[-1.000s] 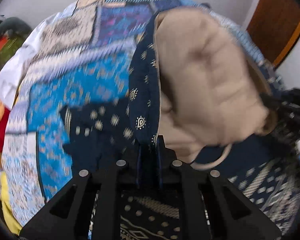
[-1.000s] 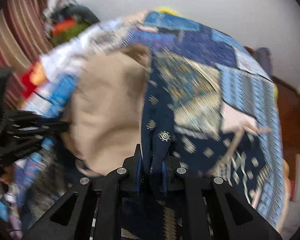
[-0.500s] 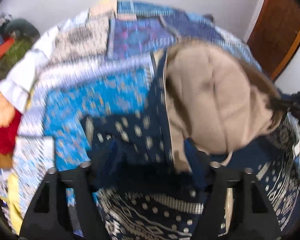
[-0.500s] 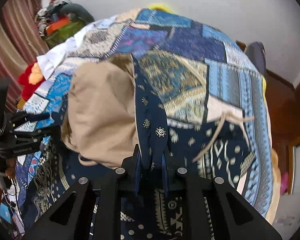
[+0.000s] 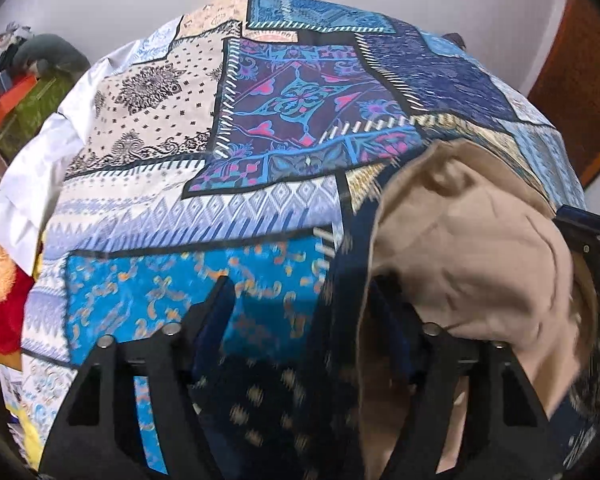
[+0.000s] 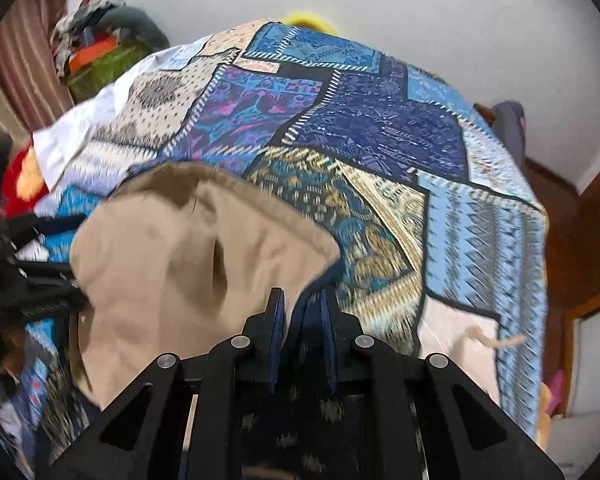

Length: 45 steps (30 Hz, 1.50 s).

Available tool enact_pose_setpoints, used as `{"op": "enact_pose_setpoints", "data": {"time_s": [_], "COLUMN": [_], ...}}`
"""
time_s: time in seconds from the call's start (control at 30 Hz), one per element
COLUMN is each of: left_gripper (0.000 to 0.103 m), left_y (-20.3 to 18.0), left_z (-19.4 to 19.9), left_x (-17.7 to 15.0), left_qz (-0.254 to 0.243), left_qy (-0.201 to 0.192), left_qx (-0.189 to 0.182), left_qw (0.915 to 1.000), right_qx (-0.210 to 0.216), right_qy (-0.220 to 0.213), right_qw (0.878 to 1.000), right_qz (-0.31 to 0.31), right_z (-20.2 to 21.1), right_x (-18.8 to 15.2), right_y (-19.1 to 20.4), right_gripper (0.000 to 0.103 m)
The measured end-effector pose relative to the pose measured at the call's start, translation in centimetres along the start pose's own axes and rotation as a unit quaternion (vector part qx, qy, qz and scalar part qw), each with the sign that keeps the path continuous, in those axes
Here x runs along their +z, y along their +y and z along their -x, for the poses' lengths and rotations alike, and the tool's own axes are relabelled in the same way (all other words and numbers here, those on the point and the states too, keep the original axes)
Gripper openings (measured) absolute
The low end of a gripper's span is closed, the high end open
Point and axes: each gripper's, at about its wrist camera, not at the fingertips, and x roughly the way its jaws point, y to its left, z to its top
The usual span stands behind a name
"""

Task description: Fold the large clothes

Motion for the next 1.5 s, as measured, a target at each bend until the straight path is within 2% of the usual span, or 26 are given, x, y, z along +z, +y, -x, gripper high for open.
{"op": "enact_pose_setpoints", "data": {"time_s": [0.03,0.1,0.13,0.2,0.3,0.33,0.4,0.43,0.47,0.5,0.57,0.6,0.7,0.77,0.8,0.93,1.03,1.2,1.37,1.5], "left_gripper": [0.049,0.016,0.011,0.009,0.008,0.008,0.008,0.007,0.007,0.006,0.005,0.005,0.005,0.004,0.004,0.004,0.004,0.004,0.004,0.004], "left_y": [-0.1,-0.4,-0.4,-0.5,-0.8,-0.8,-0.3,-0.1,0.0,0.1,-0.3,-0.7,-2.1,-2.7,-3.0,-3.4,-3.8,-5.1,-7.0,-7.4], "left_z": [-0.5,-1.5,-1.9,-1.7,-1.2,-1.0,-0.5,-0.3,0.2,0.5,1.6,2.4,3.9,4.9,5.6,9.3,12.3,15.3,15.3,13.3], "left_x": [0.2,0.4,0.4,0.1,-0.3,-0.4,-0.5,-0.6,-0.7,-0.7,-1.0,-1.2,-1.3,-1.4,-1.6,-2.8,-4.6,-9.9,-15.8,-19.9], "left_qz": [0.002,0.006,0.010,0.016,0.004,0.000,0.004,0.007,0.010,0.010,0.000,-0.011,-0.033,-0.041,-0.046,-0.060,-0.085,-0.144,-0.183,-0.172], "left_qy": [0.002,0.012,0.014,0.002,-0.010,-0.009,-0.006,-0.006,-0.008,-0.010,-0.022,-0.031,-0.048,-0.058,-0.066,-0.103,-0.131,-0.142,-0.104,-0.038], "left_qx": [-0.001,-0.002,-0.008,-0.009,0.001,0.006,0.008,0.006,0.004,0.001,-0.005,-0.007,-0.002,0.000,0.001,-0.018,-0.031,-0.062,-0.090,-0.092], "left_qw": [1.0000,0.9999,0.9998,0.9998,0.9999,0.9999,0.9999,0.9999,0.9999,0.9999,0.9997,0.9994,0.9983,0.9975,0.9968,0.9927,0.9872,0.9773,0.9734,0.9800], "right_qx": [-0.006,-0.025,-0.031,-0.032,-0.038,-0.047,-0.098,-0.121,-0.103,-0.078,-0.022,-0.004,0.021,0.040,0.049,0.045,0.065,0.097,0.095,0.077], "right_qy": [-0.002,0.001,0.010,0.029,0.007,0.004,-0.004,-0.010,-0.007,0.001,0.010,0.006,-0.004,0.005,0.008,-0.018,-0.032,-0.037,-0.020,-0.011], "right_qw": [1.000,1.000,0.999,0.999,0.998,0.997,0.993,0.991,0.994,0.997,1.000,1.000,1.000,0.999,0.999,0.999,0.997,0.994,0.995,0.997], "right_qz": [-0.001,0.003,0.005,0.009,0.045,0.056,0.061,0.058,0.046,0.027,-0.007,-0.014,-0.008,-0.013,-0.016,0.024,0.028,0.035,0.025,0.010], "right_z": [-0.6,-1.8,-2.5,-4.1,-4.1,-4.1,-4.2,-4.3,-4.4,-4.3,-3.9,-3.4,-2.6,-2.7,-2.6,0.0,3.2,8.3,11.6,13.7], "right_x": [0.5,0.9,0.9,0.6,-0.1,-0.4,-0.6,-0.7,-0.8,-0.8,-0.9,-1.0,-1.0,-1.0,-1.2,-2.6,-4.6,-9.2,-14.2,-17.2], "right_y": [-0.2,-0.4,-0.4,-0.7,-0.5,-0.4,-0.8,-1.3,-2.1,-2.9,-4.0,-4.1,-2.8,-1.7,-1.0,1.5,1.8,1.7,1.5,0.7], "right_gripper": [0.013,0.013,0.013,0.013,0.013,0.017,0.050,0.082,0.087,0.086,0.065,0.062,0.043,0.017,0.014,0.010,0.010,0.010,0.011,0.011]}}
